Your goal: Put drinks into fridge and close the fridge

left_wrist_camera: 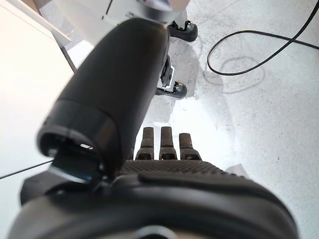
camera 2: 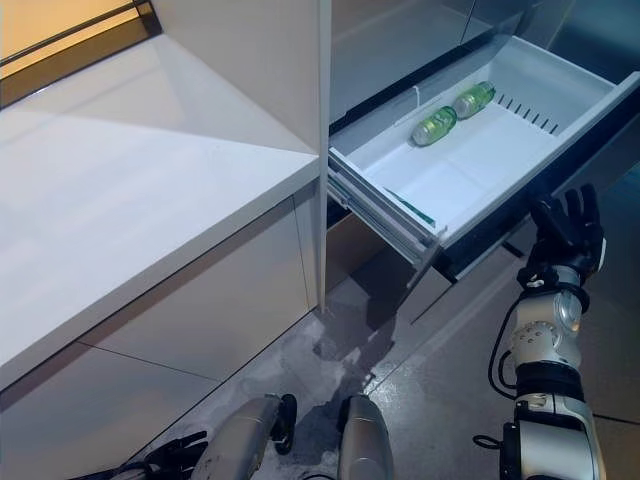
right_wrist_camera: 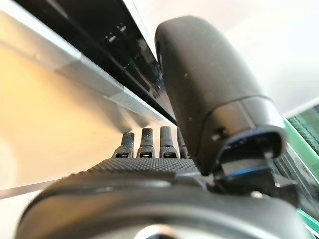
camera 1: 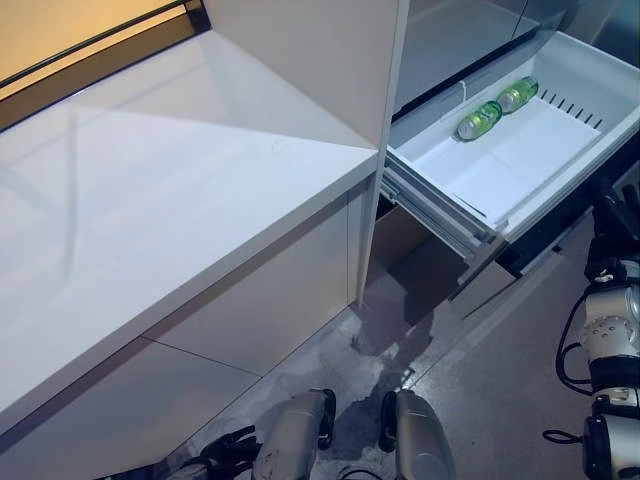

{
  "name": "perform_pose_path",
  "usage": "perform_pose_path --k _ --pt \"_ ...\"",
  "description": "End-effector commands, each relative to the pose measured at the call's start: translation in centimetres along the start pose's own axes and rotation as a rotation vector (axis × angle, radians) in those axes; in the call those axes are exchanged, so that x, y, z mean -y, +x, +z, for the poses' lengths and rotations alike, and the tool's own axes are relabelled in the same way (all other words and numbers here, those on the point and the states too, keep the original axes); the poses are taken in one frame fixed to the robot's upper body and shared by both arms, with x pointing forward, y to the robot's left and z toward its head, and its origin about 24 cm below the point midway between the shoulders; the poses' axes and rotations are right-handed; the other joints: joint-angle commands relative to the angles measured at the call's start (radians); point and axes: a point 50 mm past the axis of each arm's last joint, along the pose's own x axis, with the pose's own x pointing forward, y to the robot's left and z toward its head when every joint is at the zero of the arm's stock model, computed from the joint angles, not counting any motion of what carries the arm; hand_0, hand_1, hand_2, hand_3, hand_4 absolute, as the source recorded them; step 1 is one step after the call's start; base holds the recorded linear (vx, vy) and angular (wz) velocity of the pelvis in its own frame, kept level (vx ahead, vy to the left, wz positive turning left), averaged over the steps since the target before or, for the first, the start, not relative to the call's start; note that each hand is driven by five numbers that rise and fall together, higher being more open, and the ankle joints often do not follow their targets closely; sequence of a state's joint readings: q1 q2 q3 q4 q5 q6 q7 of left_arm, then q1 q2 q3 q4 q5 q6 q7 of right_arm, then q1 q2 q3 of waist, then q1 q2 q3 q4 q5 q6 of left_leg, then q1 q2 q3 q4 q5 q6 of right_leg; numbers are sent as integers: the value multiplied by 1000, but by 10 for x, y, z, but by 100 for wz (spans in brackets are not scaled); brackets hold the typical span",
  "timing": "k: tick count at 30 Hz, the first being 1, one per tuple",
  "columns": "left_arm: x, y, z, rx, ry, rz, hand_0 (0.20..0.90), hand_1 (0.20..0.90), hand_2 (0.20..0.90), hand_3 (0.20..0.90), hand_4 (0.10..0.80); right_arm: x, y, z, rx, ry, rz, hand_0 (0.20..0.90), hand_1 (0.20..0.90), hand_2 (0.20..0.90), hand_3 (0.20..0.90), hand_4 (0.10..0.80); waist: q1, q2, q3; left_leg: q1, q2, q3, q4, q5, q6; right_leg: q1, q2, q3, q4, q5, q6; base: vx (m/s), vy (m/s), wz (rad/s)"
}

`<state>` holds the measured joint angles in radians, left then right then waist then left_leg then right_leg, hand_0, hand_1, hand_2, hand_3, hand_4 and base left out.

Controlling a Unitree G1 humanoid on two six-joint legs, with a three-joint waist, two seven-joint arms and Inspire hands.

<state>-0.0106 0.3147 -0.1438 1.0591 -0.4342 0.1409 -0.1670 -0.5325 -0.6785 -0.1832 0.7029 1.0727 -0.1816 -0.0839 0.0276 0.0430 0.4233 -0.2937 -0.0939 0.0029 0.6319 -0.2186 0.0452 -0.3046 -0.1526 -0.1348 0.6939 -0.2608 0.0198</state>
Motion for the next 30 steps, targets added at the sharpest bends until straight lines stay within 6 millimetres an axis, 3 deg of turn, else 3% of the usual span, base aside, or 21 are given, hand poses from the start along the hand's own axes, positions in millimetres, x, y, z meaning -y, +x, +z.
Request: perform_pose_path --k 1,8,14,23,30 --pt "-3 -3 8 52 23 -15 900 900 900 900 800 -109 13 19 38 -32 516 900 900 900 900 800 113 -10 -45 33 -6 -18 -36 -44 41 42 15 -47 -5 1 -61 26 42 6" --pt "-6 -4 9 54 49 -18 900 900 900 900 800 -147 15 20 44 -120 621 900 900 900 900 800 153 -7 -52 51 -19 -44 -74 -22 35 68 3 -64 -30 12 -50 34 25 14" --pt "-10 -5 6 46 56 -7 900 900 900 900 800 -155 16 20 57 -147 609 900 900 900 900 800 170 -8 -66 86 -24 -63 -125 -9 32 111 2 -75 -84 24 -39 43 4 18" --pt "-14 -6 -1 13 86 -2 900 900 900 900 800 -143 21 19 56 -171 512 900 900 900 900 800 182 -28 -109 150 -23 -78 -210 6 27 192 15 -80 -212 59 -18 54 -27 14" --pt "-19 -8 -5 4 114 2 900 900 900 900 800 -129 21 27 122 -196 415 900 900 900 900 800 162 -46 -138 190 -8 -59 -262 13 22 234 31 -66 -312 92 -2 0 -61 -3"
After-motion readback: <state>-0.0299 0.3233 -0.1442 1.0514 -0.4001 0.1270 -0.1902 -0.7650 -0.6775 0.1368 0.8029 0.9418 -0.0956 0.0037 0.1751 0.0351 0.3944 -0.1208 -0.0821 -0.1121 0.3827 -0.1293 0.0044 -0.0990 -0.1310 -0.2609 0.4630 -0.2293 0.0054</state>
